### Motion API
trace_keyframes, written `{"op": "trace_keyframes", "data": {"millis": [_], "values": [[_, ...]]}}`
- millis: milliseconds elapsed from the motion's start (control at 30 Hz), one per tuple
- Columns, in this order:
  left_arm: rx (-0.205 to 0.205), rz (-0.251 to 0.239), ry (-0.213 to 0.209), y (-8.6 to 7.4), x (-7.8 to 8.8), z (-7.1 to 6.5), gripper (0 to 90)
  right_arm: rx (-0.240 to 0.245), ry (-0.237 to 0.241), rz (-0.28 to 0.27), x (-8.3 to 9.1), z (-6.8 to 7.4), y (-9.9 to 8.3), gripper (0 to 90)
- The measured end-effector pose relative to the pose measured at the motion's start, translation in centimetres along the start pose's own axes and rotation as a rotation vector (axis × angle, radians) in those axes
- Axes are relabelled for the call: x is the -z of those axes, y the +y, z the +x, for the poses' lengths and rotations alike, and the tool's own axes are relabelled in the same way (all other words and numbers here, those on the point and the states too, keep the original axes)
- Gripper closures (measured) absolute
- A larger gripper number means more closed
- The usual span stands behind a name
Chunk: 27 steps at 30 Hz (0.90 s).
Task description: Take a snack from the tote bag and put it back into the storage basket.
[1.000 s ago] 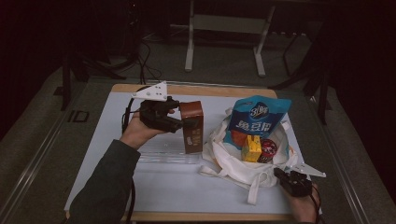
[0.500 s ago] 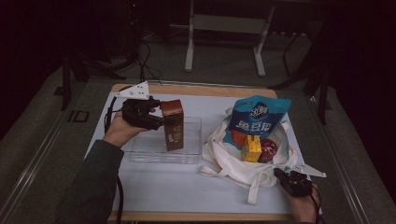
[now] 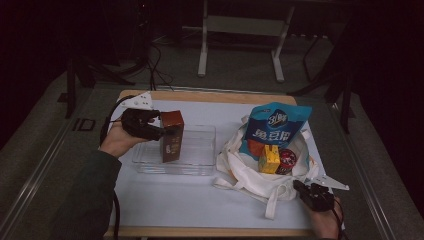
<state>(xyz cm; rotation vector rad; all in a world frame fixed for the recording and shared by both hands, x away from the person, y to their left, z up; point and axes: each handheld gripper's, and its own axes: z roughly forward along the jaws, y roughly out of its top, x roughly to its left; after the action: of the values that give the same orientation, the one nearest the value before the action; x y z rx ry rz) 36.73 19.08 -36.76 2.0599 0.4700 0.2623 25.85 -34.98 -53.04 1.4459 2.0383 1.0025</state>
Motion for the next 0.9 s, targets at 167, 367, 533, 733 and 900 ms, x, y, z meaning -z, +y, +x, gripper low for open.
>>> {"op": "trace_keyframes", "data": {"millis": [167,367,533,733,900], "values": [[-0.001,0.038,0.014,-0.3,0.0,0.4,42.6,0.0,0.0,0.0,0.0,0.0,0.0,86.7],[-0.021,0.114,-0.005,-0.1,-0.6,0.5,42.6,0.001,0.0,-0.001,0.0,0.0,0.0,86.6],[-0.058,0.203,-0.05,0.4,-1.8,0.2,42.7,0.001,0.0,-0.001,0.0,0.0,0.0,86.6],[-0.101,0.297,-0.093,0.5,-4.1,-0.2,42.5,0.001,0.0,0.0,0.0,0.0,0.0,86.6],[-0.11,0.316,-0.123,1.1,-5.6,-0.5,42.0,0.001,0.0,0.0,0.0,0.0,-0.1,86.6]]}}
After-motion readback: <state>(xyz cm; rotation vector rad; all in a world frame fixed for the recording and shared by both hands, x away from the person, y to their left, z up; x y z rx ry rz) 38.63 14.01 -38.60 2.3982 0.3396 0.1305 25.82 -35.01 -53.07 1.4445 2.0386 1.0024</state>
